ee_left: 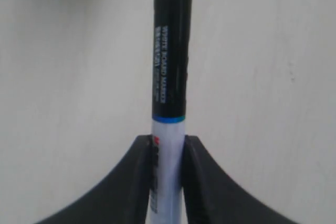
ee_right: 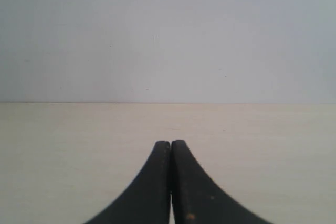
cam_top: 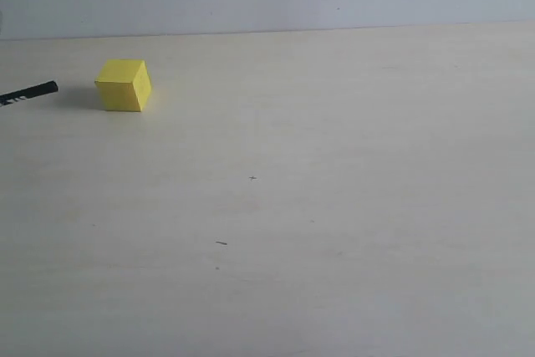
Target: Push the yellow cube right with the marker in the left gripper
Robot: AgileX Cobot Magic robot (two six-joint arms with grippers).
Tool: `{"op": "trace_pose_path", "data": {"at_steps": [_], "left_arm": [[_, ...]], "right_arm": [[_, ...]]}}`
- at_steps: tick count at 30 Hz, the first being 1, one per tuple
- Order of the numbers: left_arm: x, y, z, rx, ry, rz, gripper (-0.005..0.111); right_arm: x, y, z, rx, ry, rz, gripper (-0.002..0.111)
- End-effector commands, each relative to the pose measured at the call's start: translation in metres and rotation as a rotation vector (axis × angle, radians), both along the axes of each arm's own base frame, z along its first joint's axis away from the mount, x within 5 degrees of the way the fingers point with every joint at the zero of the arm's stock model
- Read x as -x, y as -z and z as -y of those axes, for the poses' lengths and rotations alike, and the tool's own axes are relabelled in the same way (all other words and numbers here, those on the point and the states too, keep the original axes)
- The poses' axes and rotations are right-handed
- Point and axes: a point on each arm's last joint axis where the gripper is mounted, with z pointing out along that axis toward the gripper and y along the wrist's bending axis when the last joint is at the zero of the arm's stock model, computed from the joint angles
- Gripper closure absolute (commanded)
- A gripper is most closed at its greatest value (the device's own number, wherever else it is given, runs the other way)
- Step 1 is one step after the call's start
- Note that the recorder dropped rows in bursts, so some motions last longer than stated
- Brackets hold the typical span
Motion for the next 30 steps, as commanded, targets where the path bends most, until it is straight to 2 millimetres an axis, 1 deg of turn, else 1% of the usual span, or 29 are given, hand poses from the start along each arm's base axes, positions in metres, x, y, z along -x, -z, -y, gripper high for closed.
{"op": "trace_pose_path", "data": {"at_steps": [1,4,6,11,14,17,20,21,24,26,28,30], "left_arm": [[-0.001,-0.001,-0.003,0.026,-0.058,-0.001,0.107],[-0.001,-0.003,0.006,0.121,-0.142,-0.023,0.107],[-0.001,-0.003,0.010,0.168,-0.167,-0.046,0.107],[-0.001,-0.003,0.012,0.164,-0.113,-0.032,0.107],[-0.001,-0.002,0.010,0.143,-0.114,-0.029,0.107],[-0.011,-0.004,-0.003,0.006,-0.143,0.092,0.107],[-0.024,-0.015,-0.014,-0.103,-0.131,0.216,0.107],[-0.029,-0.020,-0.016,-0.123,-0.118,0.261,0.107],[-0.041,-0.028,-0.019,-0.137,-0.074,0.299,0.107],[-0.049,-0.024,-0.020,-0.133,-0.061,0.274,0.107],[-0.054,-0.016,-0.024,-0.152,-0.039,0.234,0.107],[-0.060,-0.005,-0.025,-0.205,0.003,0.207,0.107]], "right_arm": [[0.000,0.001,0.000,0.004,-0.001,0.007,0.108],[0.000,0.001,0.000,0.004,-0.001,0.007,0.108],[0.000,0.001,0.000,0.004,-0.001,0.007,0.108],[0.000,0.001,0.000,0.004,-0.001,0.007,0.108],[0.000,0.001,0.000,0.004,-0.001,0.007,0.108],[0.000,0.001,0.000,0.004,-0.001,0.007,0.108],[0.000,0.001,0.000,0.004,-0.001,0.007,0.108],[0.000,0.001,0.000,0.004,-0.001,0.007,0.108],[0.000,0.001,0.000,0.004,-0.001,0.007,0.108],[0.000,0.001,0.000,0.004,-0.001,0.007,0.108],[0.000,0.001,0.000,0.004,-0.001,0.007,0.108],[0.000,0.001,0.000,0.004,-0.001,0.007,0.108]]}}
